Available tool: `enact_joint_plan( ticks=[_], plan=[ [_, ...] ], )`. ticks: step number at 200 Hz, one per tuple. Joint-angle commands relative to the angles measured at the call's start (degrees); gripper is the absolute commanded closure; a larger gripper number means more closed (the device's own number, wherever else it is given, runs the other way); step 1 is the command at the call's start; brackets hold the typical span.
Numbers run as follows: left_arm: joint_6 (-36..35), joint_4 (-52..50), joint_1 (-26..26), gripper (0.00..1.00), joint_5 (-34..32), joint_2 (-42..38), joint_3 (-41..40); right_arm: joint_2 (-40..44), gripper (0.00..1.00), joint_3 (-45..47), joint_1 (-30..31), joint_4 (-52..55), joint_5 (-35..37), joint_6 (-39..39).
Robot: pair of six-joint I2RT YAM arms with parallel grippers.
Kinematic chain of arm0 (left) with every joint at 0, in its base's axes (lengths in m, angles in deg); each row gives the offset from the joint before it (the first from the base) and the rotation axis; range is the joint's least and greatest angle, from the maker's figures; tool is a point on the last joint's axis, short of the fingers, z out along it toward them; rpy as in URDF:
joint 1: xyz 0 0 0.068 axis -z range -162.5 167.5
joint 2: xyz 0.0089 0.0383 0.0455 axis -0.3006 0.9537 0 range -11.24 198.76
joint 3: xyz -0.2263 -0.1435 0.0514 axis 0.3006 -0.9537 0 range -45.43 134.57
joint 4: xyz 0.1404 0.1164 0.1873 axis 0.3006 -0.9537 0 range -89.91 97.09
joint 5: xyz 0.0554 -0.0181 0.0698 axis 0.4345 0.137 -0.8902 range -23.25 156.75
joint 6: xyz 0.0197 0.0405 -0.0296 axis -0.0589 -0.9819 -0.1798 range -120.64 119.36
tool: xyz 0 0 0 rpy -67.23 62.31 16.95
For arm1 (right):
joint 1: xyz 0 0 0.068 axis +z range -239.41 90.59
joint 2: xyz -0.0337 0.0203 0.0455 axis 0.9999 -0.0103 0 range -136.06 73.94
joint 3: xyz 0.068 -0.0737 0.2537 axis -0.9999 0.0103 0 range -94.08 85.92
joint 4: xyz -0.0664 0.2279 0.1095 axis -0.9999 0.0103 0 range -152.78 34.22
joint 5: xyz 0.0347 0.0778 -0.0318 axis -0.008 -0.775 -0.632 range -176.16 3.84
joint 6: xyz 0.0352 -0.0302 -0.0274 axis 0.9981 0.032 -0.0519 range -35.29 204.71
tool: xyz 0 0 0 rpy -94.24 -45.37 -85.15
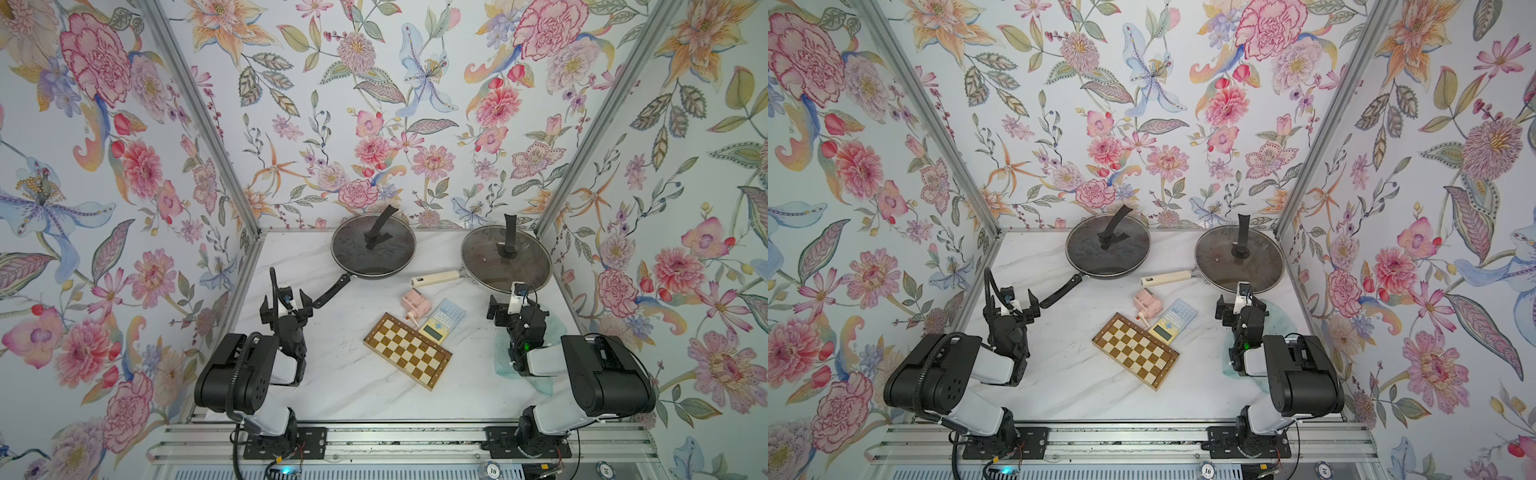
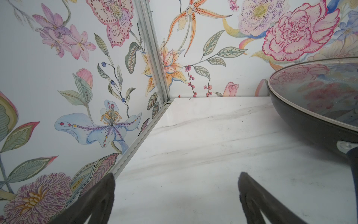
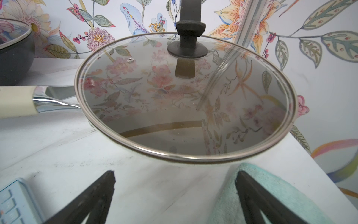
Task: Wipe the pot lid with a cloth
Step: Pick up the pot lid from the cooking pot.
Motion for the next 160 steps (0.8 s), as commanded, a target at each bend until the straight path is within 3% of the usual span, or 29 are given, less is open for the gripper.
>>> enact_joint_plan(
  ticks=[1,90,105,115,129,146,160],
  plan=[
    [-0.7,1.06,-0.04,0.0,0.7,-0.17,0.08,0.16,0.01,-1.0,0.11,-1.07,-0.5,0.87],
    [-0.95,2.12,0.04,0.01,1.31,-0.28,-0.47,0.14,0.01,-1.16,0.09,-0.92,-0.63,0.88],
    [-2.0,2.66,0.57,0.0,1.63,-3.16,-2.21,1.41,0.01,-0.97,0.5,-0.94,0.99,0.75],
    [-3.02,0.11,1.51,0.0,1.5,-6.71,-2.71,5.22,0.01,-2.76,0.93,5.74,1.91,0.56],
    [-4.27,-10.15,2.49,0.01,2.16,-14.3,-1.43,11.28,0.01,-9.06,0.88,22.91,2.9,2.22],
    [-1.31,-26.96,2.91,0.0,2.53,-23.27,6.58,16.78,0.01,-16.44,0.58,38.93,2.09,5.34],
    [0.8,-37.62,3.2,0.01,3.81,-27.83,12.25,20.82,0.01,-19.83,0.81,45.88,-0.45,7.91]
  ],
)
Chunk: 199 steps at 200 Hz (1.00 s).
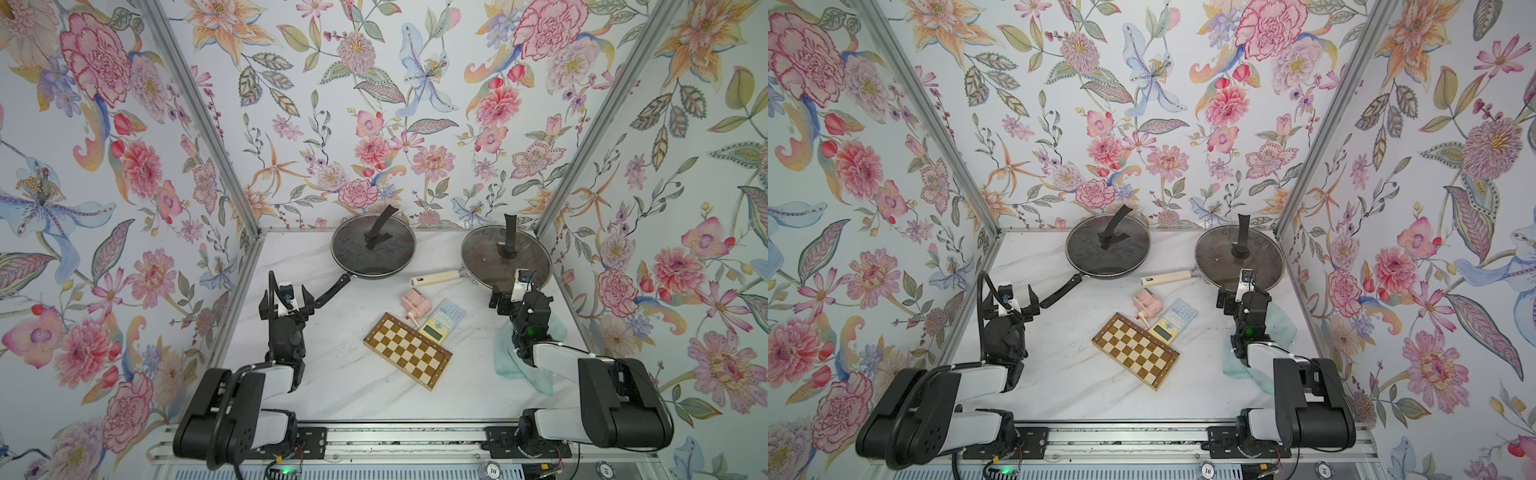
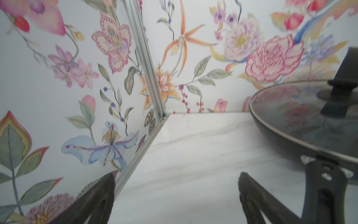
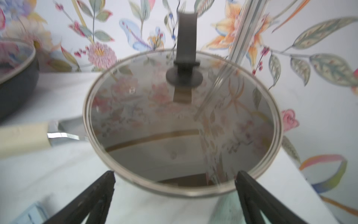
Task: Wipe the pot lid with a cloth
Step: Pick up the pot lid from the cooking pot.
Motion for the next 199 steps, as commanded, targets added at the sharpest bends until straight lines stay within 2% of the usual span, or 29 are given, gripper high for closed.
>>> enact_joint_plan(
  ticks=[1,14,38,54,79,107,125,136,163,185,192,199],
  plan=[
    [2.72,-20.75,0.67,0.01,2.24,-7.43,9.56,7.07,0.01,-6.64,0.32,20.01,-1.99,5.42],
    [6.1,-28.27,1.67,0.01,3.29,-10.38,14.49,10.95,0.01,-8.62,1.05,24.04,-3.66,8.64],
    [15.85,-41.27,4.71,0.01,4.05,-12.76,25.4,17.11,0.01,-11.96,3.5,31.16,-4.6,21.63],
    [24.15,-49.28,7.75,0.01,3.61,-11.08,33.86,18.91,0.01,-15.48,7.02,37.85,-1.42,32.21],
    [32.69,-52.94,13.61,0.01,7.16,-5.07,43.5,17.5,0.01,-19.86,14.96,40.23,-1.06,41.21],
    [41.35,-55.63,18.97,0.0,16.46,2.43,53.23,11.77,0.01,-26.01,23.65,38.99,-2.3,46.55],
    [44.77,-54.84,22.77,0.01,16.64,4.51,55.2,8.67,0.01,-29.97,27.63,38.61,-2.73,46.36],
    [43.33,-51.38,24.39,0.01,17.48,4.73,54.38,8.18,0.01,-31.06,29.54,36.46,-2.65,43.49],
    [45.45,-47.32,24.05,0.01,20.02,4.94,51.65,8.13,0.01,-30.01,28.41,33.19,-5.6,44.33],
    [44.3,-43.69,22.68,0.01,25.48,6.04,50.89,4.13,0.01,-29.09,21.05,28.23,-15.27,47.75],
    [42.97,-44.07,22.83,0.01,24.82,6.81,51.8,2.28,0.01,-30.05,18.92,28.81,-16.29,45.41],
    [42.11,-44.91,23.02,0.01,23.21,7.77,52.49,0.67,0.01,-31.68,17.09,31.04,-14.4,41.65]
  ],
)
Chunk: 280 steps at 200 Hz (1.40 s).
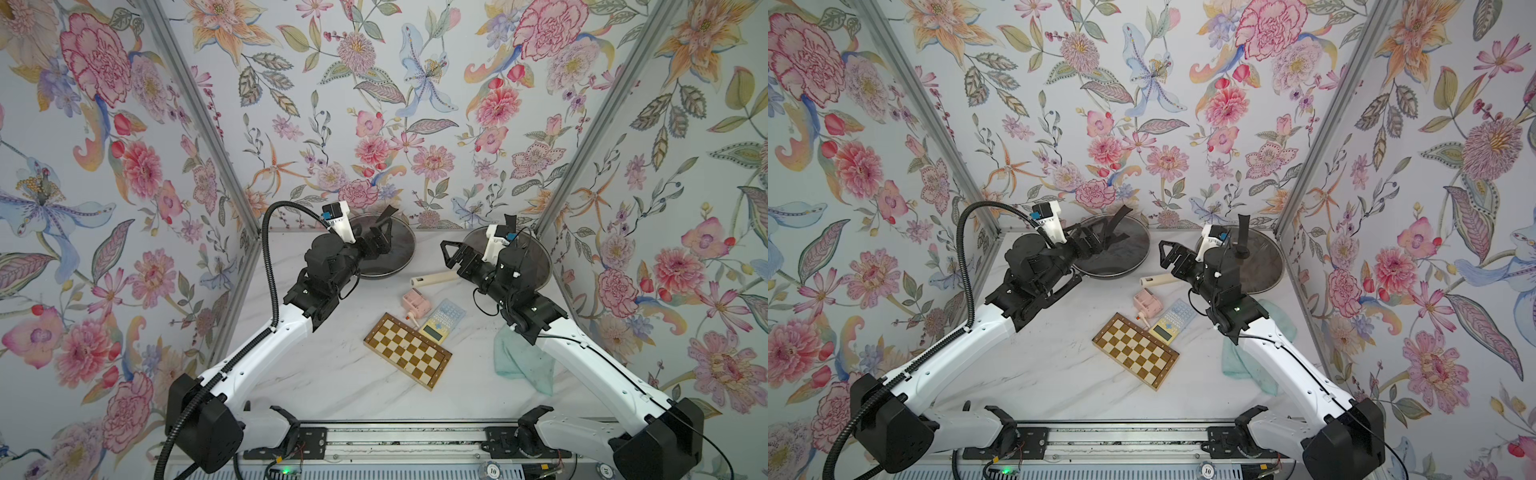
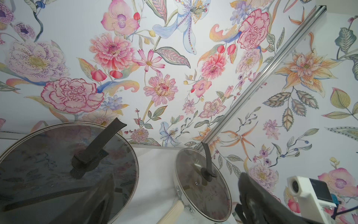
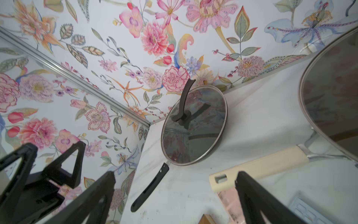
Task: Wipe the pot lid with a cloth
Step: Pick up the pot lid from the cooking pot.
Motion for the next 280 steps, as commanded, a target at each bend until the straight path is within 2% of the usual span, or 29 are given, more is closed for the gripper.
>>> enact_joint_plan(
  ticks=[1,9,31,39,49,63,87,107,123,142,188,249,263,280],
  plan=[
    [-1.37,2.52,-0.39,0.01,2.04,2.26,0.96,-5.44,0.01,-2.66,-6.22,0.35,-3.27,-3.7],
    [-2.27,1.83,-0.47,0.01,1.08,3.31,1.49,-6.98,0.01,-4.4,-7.44,1.66,0.08,-10.42],
    [-6.53,-1.65,-0.38,0.01,2.13,6.21,4.2,-13.03,0.01,-8.67,-9.69,2.19,15.79,-30.75],
    [-8.06,-3.4,-0.39,0.01,2.83,7.19,5.33,-15.8,0.01,-10.23,-11.4,2.0,21.1,-35.2],
    [-9.88,-5.56,-0.35,0.01,3.54,8.34,6.76,-19.54,0.01,-11.8,-14.51,1.22,22.25,-38.56],
    [-12.69,-9.12,0.1,0.01,3.39,9.96,8.82,-23.49,0.01,-11.93,-18.43,-1.82,20.76,-40.28],
    [-16.91,-15.29,1.76,0.01,-0.61,12.26,12.86,-27.39,0.01,-11.56,-21.43,-7.25,20.99,-43.03],
    [-17.64,-16.88,2.42,0.01,-2.65,13.04,13.99,-29.84,0.01,-11.24,-23.79,-10.34,20.14,-43.16],
    [-17.47,-17.03,2.58,0.01,-3.52,13.28,14.29,-31.85,0.0,-11.19,-25.56,-11.7,16.25,-42.67],
    [-17.42,-17.44,2.73,0.01,-5.1,13.25,15.17,-34.38,0.01,-11.92,-25.85,-12.24,12.7,-43.45],
    [-17.73,-19.82,2.77,0.01,-7.81,16.44,18.01,-38.94,0.03,-11.56,-26.04,-17.07,13.94,-43.9],
    [-17.55,-24.11,3.43,0.01,-9.88,19.1,22.67,-45.1,0.08,-12.68,-27.8,-24.82,11.53,-44.51],
    [-17.41,-24.88,3.73,0.01,-10.32,19.65,23.43,-46.56,0.11,-13.52,-27.75,-25.35,11.25,-44.44],
    [-17.11,-25.82,4.24,0.01,-10.98,20.24,24.17,-47.67,0.2,-14.25,-27.74,-25.36,10.37,-43.96]
  ],
)
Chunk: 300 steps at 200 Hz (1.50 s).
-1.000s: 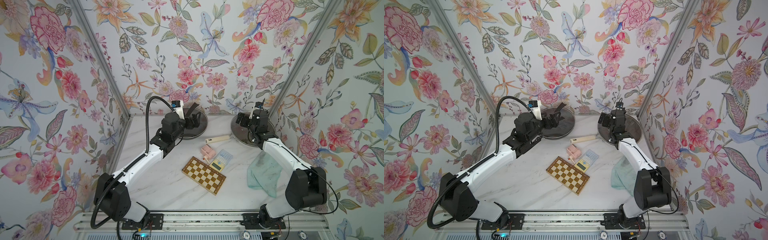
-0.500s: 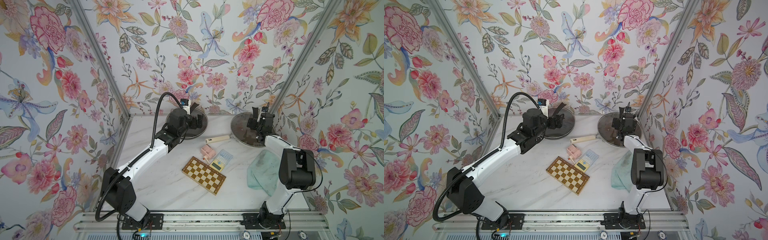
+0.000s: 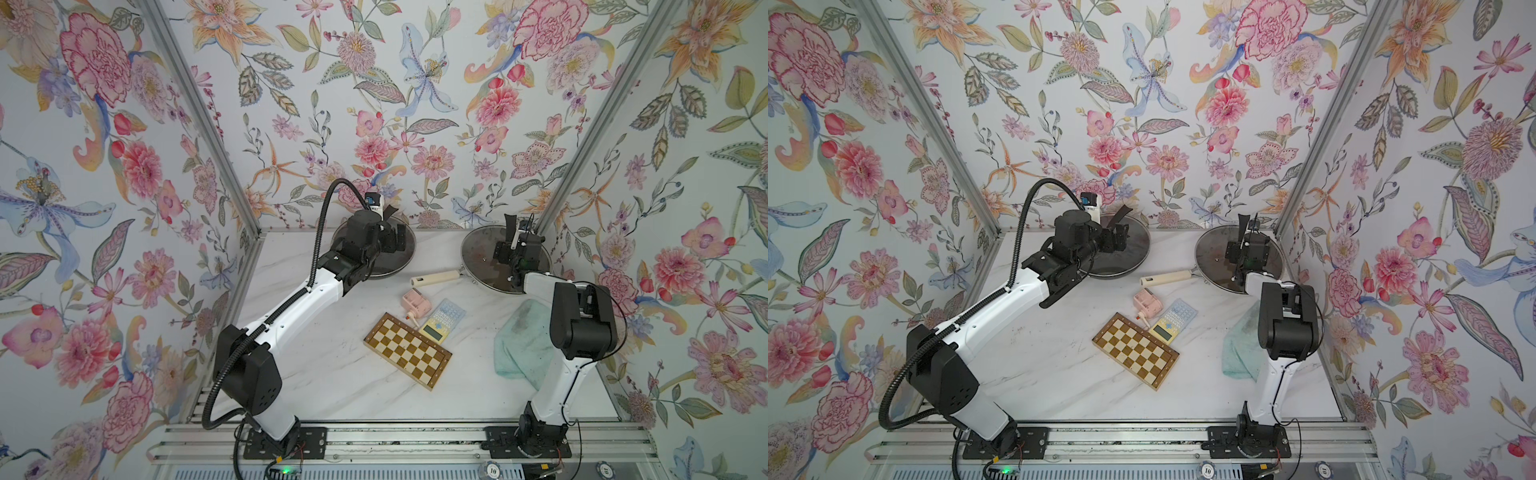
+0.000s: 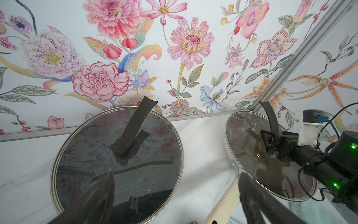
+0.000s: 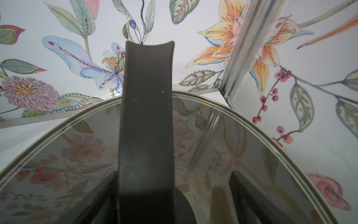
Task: Wipe the pot lid with a cloth
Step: Pick up the pot lid from the cooking pot.
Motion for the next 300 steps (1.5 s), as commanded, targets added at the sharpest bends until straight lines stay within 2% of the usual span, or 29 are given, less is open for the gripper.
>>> enact_joint_plan(
  ticks=[1,55,106,121,131,149,202,237,272,300],
  plan=[
    [-0.5,-3.07,1.15,0.01,-2.0,1.49,2.48,-2.07,0.21,-1.97,0.16,-2.21,-1.51,-0.1],
    [0.24,-4.83,2.69,0.01,-3.69,1.94,2.59,-3.04,0.66,-2.38,0.46,-0.79,-4.61,1.43],
    [0.42,-5.46,3.36,0.01,-4.33,1.65,2.1,-2.81,0.85,-1.51,0.61,-0.19,-3.54,1.35],
    [0.14,-5.54,3.45,0.01,-4.33,1.53,1.93,-2.04,0.87,-1.59,0.86,-0.31,-1.72,0.96],
    [-0.11,-5.5,3.4,0.01,-4.42,1.46,1.86,-1.45,0.88,-2.69,1.2,1.01,-0.78,0.27],
    [-0.69,-5.05,3.44,0.0,-4.2,1.2,1.5,-0.24,0.97,-6.28,1.51,4.7,-0.06,-0.07],
    [-5.56,-4.24,3.48,0.01,-0.11,1.02,0.55,8.32,1.0,-12.43,2.18,8.17,2.58,4.43],
    [-11.71,-3.43,3.76,0.01,3.75,2.13,0.48,16.29,1.0,-16.47,1.78,20.86,8.22,15.77],
    [-19.09,-1.34,5.73,0.0,9.14,4.82,-0.21,29.93,1.0,-8.2,1.49,24.57,14.67,32.87],
    [-22.18,2.32,7.98,0.01,14.62,6.78,-3.54,39.38,1.0,-2.81,1.5,25.56,15.45,38.87]
  ],
)
